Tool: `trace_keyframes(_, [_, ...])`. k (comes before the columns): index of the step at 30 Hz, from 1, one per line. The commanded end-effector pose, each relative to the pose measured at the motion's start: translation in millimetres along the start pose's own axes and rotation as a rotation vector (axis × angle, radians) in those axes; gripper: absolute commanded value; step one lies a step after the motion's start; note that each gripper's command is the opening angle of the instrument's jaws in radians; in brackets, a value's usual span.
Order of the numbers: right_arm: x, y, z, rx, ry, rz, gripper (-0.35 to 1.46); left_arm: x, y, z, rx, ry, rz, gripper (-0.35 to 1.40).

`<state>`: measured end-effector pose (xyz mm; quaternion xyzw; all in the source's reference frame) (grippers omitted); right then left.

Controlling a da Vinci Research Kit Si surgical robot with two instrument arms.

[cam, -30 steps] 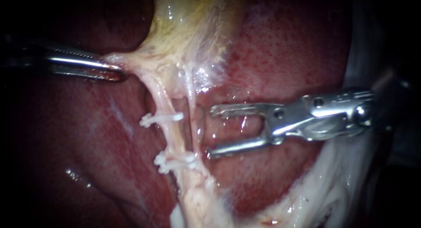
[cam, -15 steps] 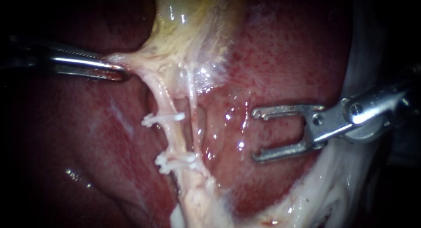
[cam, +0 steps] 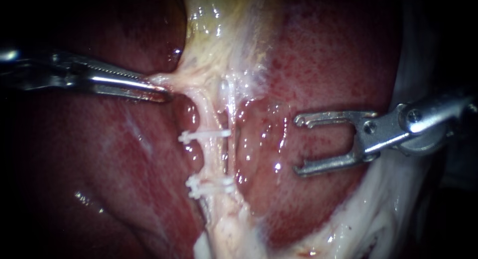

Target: Going back third clip left tube

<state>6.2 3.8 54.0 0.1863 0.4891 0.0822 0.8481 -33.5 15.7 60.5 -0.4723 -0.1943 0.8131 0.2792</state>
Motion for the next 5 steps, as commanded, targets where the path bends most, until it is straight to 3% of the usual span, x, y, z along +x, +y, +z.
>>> trace_keyframes(1, [0.0,0.0,0.0,0.000,0.000,0.000,0.50,0.1,0.1,-0.2,-0.001,0.000,-0.002,-0.35])
trace_keyframes(5, [0.2,0.0,0.2,-0.001,0.000,0.001,0.50,0.3,0.0,-0.6,-0.005,-0.001,-0.002,-0.35])
